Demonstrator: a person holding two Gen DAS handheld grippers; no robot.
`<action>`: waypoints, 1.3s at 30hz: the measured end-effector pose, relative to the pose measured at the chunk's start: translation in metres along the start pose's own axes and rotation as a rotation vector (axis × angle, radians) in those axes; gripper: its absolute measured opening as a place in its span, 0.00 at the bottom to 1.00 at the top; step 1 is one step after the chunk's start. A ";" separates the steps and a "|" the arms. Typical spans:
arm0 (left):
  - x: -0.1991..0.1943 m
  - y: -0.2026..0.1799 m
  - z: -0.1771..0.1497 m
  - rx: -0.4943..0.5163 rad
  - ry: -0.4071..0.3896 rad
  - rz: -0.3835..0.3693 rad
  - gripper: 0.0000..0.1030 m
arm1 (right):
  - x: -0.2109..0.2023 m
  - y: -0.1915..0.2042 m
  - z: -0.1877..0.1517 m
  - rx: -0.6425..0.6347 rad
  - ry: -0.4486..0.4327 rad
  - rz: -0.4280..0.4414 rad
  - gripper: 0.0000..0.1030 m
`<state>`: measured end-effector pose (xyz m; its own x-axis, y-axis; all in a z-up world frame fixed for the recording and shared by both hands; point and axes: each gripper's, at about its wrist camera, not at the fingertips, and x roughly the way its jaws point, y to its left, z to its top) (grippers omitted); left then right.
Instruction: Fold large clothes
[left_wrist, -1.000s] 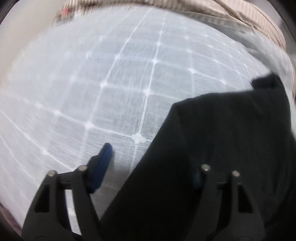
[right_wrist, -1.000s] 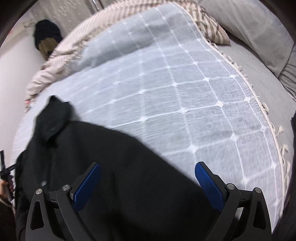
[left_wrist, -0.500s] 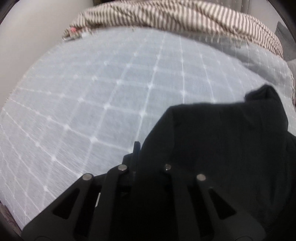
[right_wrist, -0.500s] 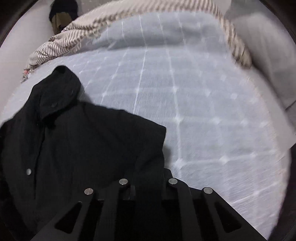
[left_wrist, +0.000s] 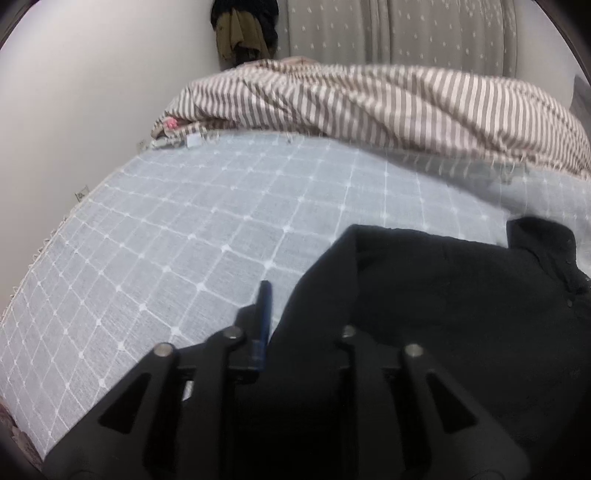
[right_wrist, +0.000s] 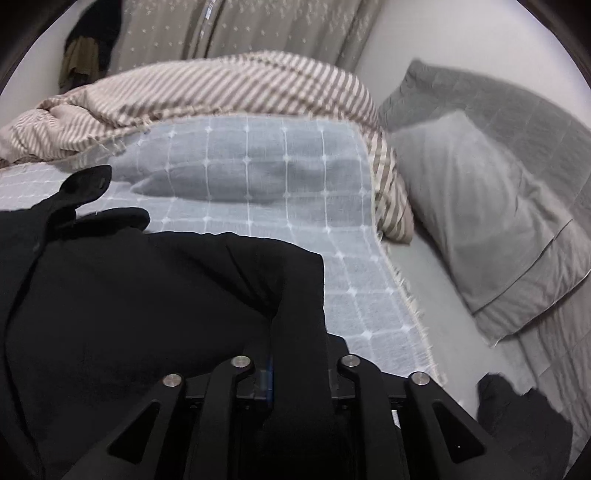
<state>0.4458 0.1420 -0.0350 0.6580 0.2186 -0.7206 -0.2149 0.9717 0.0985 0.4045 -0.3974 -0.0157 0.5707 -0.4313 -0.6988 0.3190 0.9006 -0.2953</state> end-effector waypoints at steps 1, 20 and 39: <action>0.002 -0.003 -0.003 0.014 0.007 -0.005 0.33 | 0.005 0.000 -0.004 0.014 0.020 0.018 0.27; -0.161 0.020 -0.112 0.156 0.157 -0.379 0.97 | -0.159 -0.060 -0.086 0.173 0.087 0.444 0.79; -0.210 0.075 -0.305 0.059 0.432 -0.634 0.99 | -0.255 -0.067 -0.280 0.255 0.181 0.578 0.81</action>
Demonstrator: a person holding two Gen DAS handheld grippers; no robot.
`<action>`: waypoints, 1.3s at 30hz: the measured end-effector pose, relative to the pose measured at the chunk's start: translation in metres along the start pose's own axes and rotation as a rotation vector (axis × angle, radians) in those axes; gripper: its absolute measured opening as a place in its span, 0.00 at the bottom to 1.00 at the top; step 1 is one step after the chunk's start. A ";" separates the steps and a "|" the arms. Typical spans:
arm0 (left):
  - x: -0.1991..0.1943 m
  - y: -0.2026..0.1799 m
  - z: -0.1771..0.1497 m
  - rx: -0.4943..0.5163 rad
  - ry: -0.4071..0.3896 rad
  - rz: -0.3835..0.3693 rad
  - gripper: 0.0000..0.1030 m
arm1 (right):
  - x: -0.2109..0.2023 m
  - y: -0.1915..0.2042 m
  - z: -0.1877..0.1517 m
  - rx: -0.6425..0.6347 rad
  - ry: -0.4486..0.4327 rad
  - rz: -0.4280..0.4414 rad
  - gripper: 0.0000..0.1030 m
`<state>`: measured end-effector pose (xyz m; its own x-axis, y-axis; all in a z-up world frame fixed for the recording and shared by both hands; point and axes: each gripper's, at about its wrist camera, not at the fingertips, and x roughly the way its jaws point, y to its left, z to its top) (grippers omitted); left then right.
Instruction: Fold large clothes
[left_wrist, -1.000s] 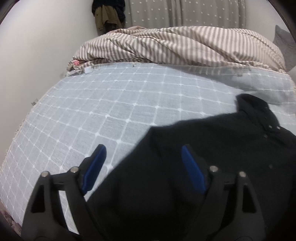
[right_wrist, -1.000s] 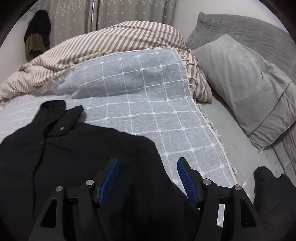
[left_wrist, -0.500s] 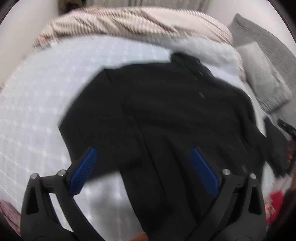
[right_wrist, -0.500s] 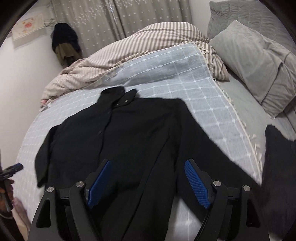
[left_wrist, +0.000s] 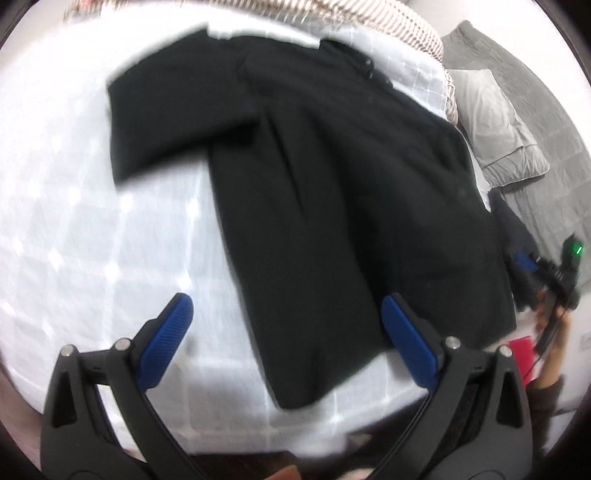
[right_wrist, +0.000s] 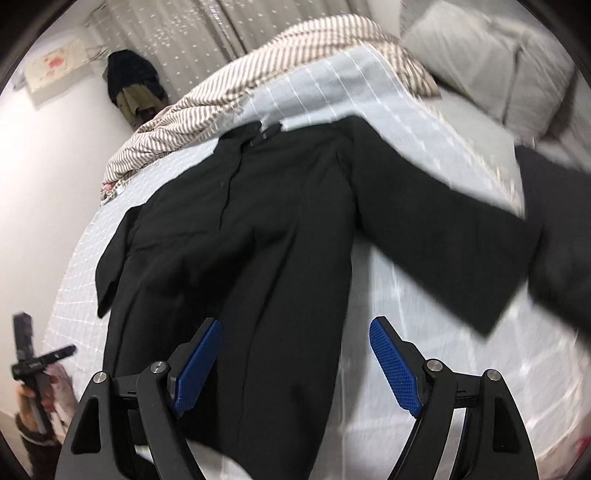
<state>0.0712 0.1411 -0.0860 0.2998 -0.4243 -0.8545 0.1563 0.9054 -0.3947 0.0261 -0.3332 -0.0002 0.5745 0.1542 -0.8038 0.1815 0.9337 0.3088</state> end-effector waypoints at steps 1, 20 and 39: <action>0.008 0.005 -0.007 -0.022 0.026 -0.019 0.99 | 0.003 -0.005 -0.014 0.021 0.017 0.013 0.81; 0.038 0.001 -0.055 -0.161 0.023 -0.124 0.09 | 0.049 -0.013 -0.120 0.187 0.183 0.320 0.10; -0.010 0.068 -0.097 -0.117 -0.019 0.193 0.08 | 0.015 -0.078 -0.140 0.190 0.180 -0.089 0.08</action>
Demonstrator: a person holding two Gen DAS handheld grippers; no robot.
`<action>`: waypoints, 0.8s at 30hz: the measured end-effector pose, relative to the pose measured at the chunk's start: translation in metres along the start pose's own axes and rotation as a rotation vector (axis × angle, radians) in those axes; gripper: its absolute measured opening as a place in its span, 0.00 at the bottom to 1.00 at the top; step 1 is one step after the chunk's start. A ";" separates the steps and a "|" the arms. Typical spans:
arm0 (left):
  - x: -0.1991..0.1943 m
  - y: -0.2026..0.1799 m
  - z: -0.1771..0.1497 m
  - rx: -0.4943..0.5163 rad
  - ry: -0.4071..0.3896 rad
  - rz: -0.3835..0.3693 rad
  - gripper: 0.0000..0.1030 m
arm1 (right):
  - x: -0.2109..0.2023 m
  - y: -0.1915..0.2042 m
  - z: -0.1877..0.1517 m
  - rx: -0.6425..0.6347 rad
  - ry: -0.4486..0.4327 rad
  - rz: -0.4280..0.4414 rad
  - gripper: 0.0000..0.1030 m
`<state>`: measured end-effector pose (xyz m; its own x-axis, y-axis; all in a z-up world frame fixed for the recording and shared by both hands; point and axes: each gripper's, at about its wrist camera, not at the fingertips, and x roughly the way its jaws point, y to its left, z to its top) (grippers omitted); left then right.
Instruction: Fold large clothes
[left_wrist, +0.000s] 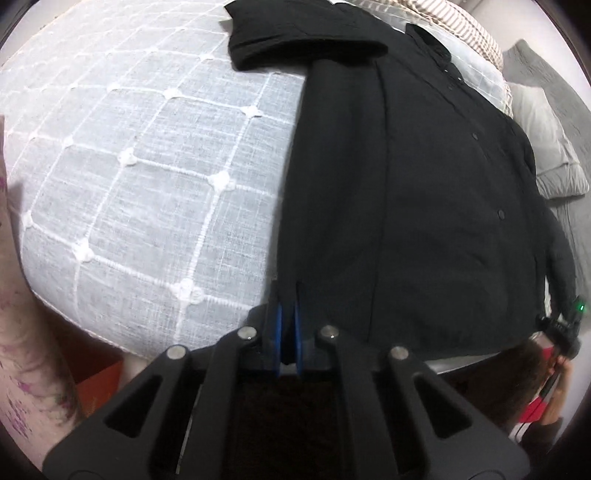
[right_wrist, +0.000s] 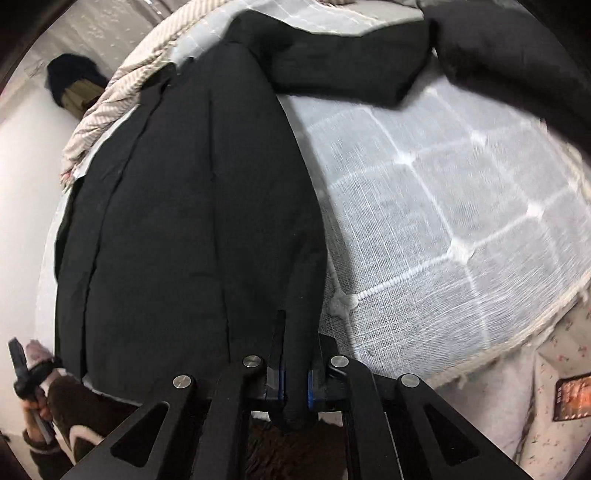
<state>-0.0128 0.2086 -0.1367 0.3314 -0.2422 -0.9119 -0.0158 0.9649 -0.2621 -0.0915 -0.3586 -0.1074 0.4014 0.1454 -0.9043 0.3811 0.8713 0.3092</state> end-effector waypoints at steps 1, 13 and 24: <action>-0.005 -0.004 0.001 0.024 -0.007 0.016 0.09 | -0.002 0.002 0.000 -0.002 -0.003 -0.011 0.09; -0.034 -0.019 0.040 0.140 -0.247 0.251 0.84 | -0.059 0.068 0.041 -0.119 -0.251 -0.194 0.77; 0.022 -0.074 0.120 0.299 -0.230 0.261 0.84 | 0.015 0.190 0.093 -0.258 -0.206 0.010 0.77</action>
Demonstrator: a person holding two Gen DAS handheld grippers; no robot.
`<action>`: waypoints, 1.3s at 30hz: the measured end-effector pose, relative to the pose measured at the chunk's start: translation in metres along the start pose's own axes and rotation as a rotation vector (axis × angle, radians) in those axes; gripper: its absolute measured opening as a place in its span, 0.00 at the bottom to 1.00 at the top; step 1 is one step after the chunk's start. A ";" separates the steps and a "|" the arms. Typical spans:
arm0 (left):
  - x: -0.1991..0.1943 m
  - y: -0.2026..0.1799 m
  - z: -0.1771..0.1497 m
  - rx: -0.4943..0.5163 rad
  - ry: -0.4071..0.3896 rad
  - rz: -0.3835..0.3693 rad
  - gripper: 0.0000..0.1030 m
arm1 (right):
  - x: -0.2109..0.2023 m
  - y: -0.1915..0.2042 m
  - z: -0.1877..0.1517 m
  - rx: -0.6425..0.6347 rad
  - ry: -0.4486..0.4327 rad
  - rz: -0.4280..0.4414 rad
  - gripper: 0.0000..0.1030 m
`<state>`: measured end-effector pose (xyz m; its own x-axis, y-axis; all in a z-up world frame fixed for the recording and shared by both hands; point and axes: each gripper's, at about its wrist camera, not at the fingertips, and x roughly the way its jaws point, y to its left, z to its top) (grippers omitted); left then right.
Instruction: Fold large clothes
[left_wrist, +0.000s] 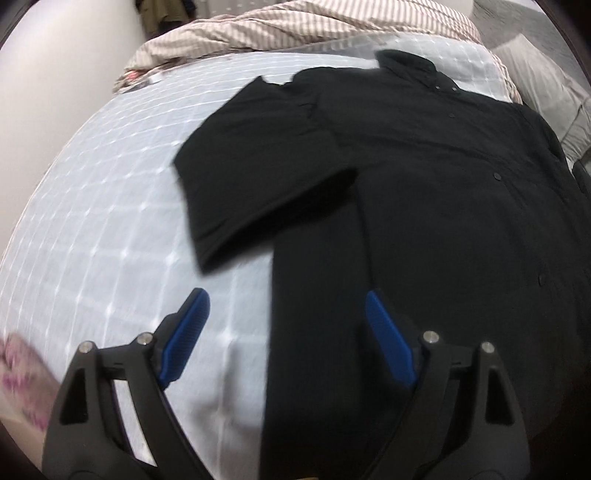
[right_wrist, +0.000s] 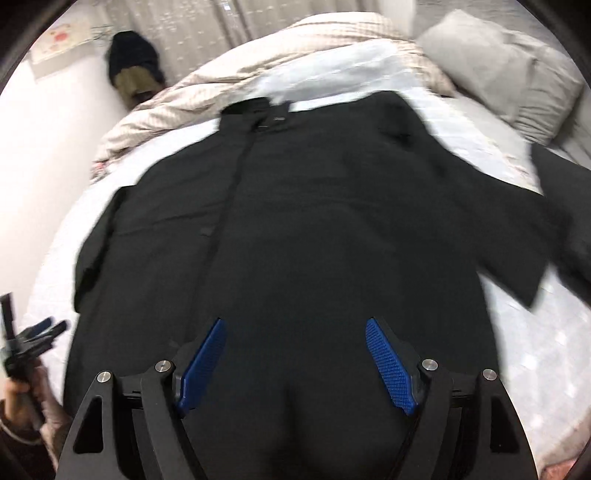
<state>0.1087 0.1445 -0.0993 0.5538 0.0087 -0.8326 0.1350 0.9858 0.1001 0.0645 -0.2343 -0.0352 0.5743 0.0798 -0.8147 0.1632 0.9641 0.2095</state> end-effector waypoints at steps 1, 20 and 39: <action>0.004 -0.004 0.006 0.011 -0.005 0.007 0.84 | 0.008 0.011 0.008 -0.010 -0.004 0.013 0.77; 0.011 0.115 0.111 -0.247 -0.156 0.198 0.10 | 0.086 0.077 0.003 -0.278 -0.010 -0.139 0.77; 0.081 0.293 0.055 -0.853 0.064 0.146 0.81 | 0.090 0.086 -0.003 -0.305 -0.001 -0.129 0.77</action>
<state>0.2382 0.4251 -0.1070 0.4669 0.1293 -0.8748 -0.6101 0.7632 -0.2128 0.1278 -0.1438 -0.0920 0.5654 -0.0483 -0.8234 -0.0130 0.9976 -0.0674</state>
